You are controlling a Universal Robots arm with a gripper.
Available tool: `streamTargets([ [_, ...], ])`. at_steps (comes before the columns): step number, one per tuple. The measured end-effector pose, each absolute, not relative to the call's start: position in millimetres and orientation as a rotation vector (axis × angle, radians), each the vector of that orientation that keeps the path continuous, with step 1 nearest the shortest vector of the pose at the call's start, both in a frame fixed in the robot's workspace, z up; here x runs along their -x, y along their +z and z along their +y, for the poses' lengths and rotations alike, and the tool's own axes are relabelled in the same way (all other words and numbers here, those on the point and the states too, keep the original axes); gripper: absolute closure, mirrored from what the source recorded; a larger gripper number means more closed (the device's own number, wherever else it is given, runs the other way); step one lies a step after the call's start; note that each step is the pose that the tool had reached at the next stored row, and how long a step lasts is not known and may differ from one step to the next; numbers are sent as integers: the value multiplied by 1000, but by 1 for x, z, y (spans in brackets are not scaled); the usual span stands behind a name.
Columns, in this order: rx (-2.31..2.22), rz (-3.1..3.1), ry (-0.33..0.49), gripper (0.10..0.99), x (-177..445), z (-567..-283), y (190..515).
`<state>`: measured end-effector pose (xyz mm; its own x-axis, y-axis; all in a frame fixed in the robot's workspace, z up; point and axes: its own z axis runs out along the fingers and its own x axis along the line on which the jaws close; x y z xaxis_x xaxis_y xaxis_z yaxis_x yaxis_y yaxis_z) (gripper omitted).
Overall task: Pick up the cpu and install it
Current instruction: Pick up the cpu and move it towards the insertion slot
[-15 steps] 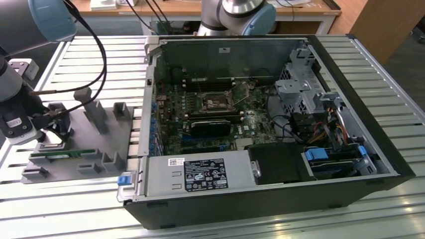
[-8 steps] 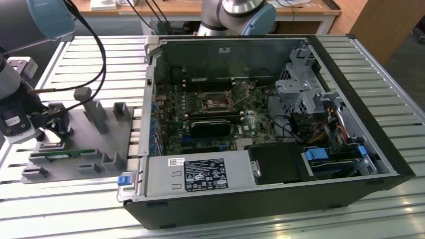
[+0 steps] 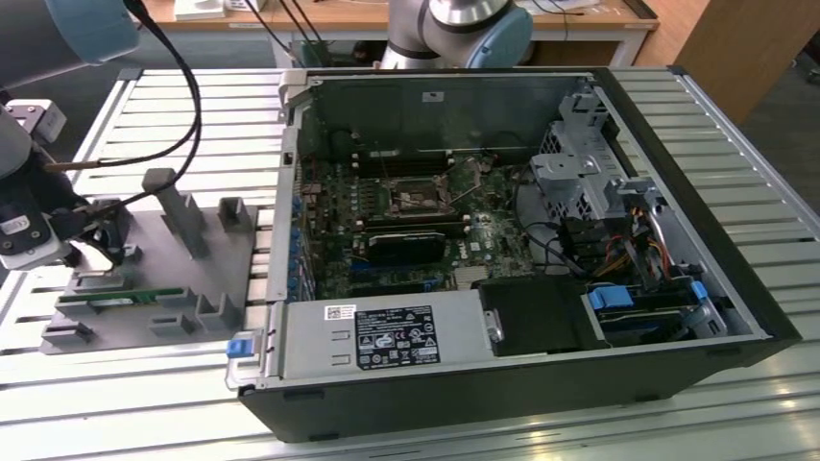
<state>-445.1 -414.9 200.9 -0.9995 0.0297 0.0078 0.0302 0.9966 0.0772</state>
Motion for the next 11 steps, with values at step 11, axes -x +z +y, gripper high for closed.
streamTargets([
  [11,47,-3132,-123,549,445,-415,211],
])
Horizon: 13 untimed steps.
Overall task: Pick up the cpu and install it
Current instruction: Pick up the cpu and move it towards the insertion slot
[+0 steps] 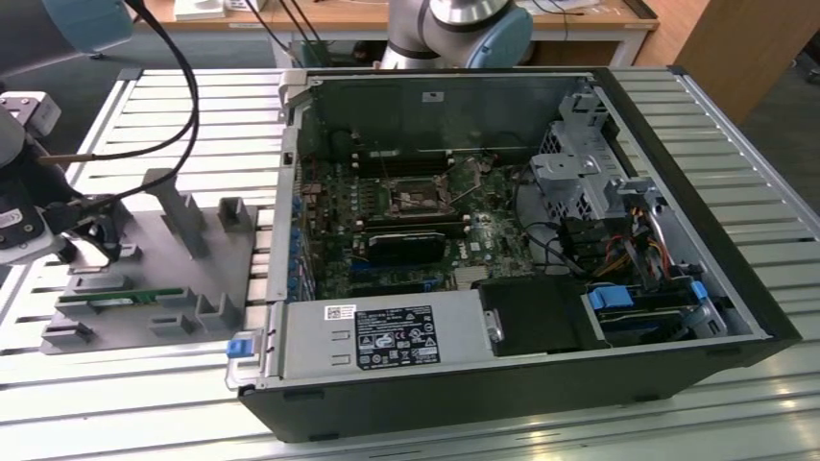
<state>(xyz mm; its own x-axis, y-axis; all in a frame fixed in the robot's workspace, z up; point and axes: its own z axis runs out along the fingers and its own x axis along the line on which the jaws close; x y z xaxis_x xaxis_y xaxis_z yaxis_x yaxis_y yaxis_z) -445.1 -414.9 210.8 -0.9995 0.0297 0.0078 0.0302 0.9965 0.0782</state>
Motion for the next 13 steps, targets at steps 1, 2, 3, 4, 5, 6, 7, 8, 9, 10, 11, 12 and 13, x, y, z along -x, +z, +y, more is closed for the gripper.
streamTargets([
  [1,47,-3132,-123,549,445,-415,212],
  [2,47,-3132,-123,549,445,-415,213],
  [3,47,-3132,-123,549,445,-415,213],
  [4,47,-3132,-123,549,445,-415,214],
  [5,47,-3132,-123,549,445,-415,215],
  [6,47,-3132,-123,549,445,-415,216],
  [7,47,-3132,-123,549,445,-415,217],
  [8,47,-3132,-123,549,445,-415,217],
  [9,47,-3132,-123,549,445,-415,218],
  [10,47,-3132,-123,549,445,-415,218],
  [11,47,-3132,-123,549,445,-415,219],
  [12,47,-3132,-123,549,445,-415,219],
  [13,47,-3132,-123,549,445,-415,220],
])
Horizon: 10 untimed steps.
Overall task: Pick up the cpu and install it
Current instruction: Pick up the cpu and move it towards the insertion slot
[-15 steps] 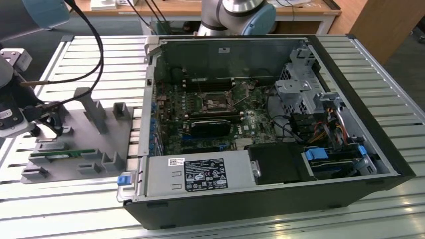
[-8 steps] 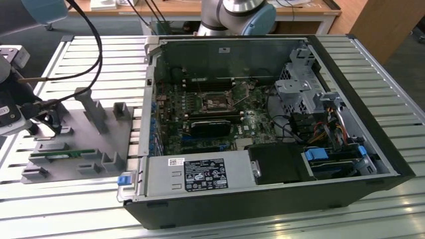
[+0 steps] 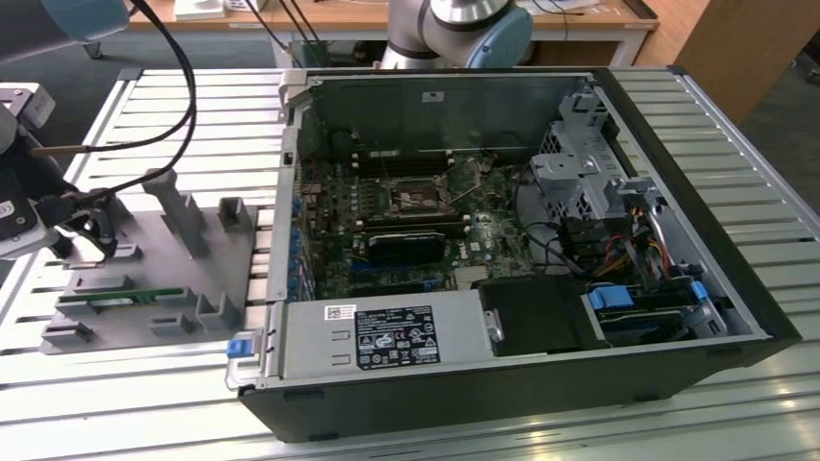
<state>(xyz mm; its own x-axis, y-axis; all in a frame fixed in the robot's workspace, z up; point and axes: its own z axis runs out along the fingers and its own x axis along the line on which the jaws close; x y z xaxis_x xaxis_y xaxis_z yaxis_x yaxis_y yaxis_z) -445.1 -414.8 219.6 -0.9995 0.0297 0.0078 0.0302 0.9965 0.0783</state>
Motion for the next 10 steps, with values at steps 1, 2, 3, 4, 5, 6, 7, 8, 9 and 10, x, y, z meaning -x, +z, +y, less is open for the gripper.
streamTargets([
  [1,47,-3132,-123,549,445,-415,220],
  [2,47,-3132,-123,549,445,-415,221],
  [3,47,-3132,-123,549,445,-415,221],
  [4,47,-3132,-123,549,445,-415,222],
  [5,47,-3132,-123,549,445,-415,222],
  [6,47,-3132,-123,549,445,-415,223],
  [7,47,-3132,-123,549,445,-415,224],
  [8,47,-3132,-123,549,445,-415,224],
  [9,47,-3132,-123,549,445,-415,225],
  [10,47,-3132,-123,549,445,-415,225],
])
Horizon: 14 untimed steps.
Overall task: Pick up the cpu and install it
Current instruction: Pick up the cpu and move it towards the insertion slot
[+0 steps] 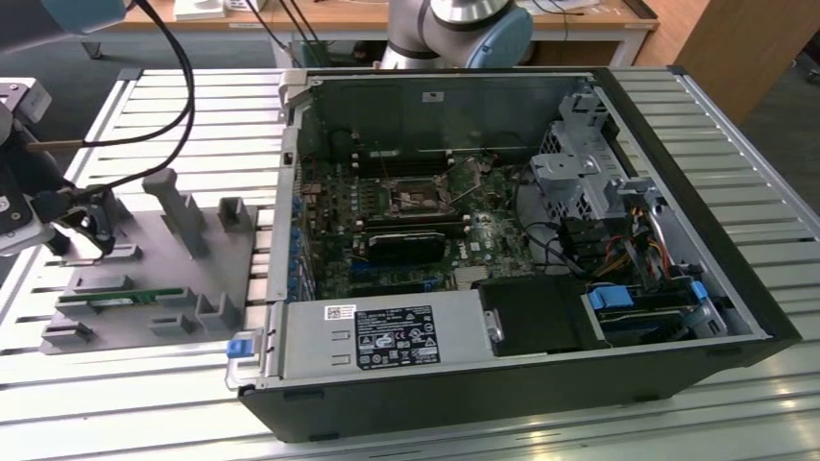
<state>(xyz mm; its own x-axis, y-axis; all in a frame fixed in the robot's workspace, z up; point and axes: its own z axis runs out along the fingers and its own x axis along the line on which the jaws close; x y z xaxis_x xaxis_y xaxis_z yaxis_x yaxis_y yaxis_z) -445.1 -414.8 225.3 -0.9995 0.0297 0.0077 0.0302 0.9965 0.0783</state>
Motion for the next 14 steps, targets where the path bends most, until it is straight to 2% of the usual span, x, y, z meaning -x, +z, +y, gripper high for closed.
streamTargets([
  [14,47,-3132,-123,549,445,-415,229],
])
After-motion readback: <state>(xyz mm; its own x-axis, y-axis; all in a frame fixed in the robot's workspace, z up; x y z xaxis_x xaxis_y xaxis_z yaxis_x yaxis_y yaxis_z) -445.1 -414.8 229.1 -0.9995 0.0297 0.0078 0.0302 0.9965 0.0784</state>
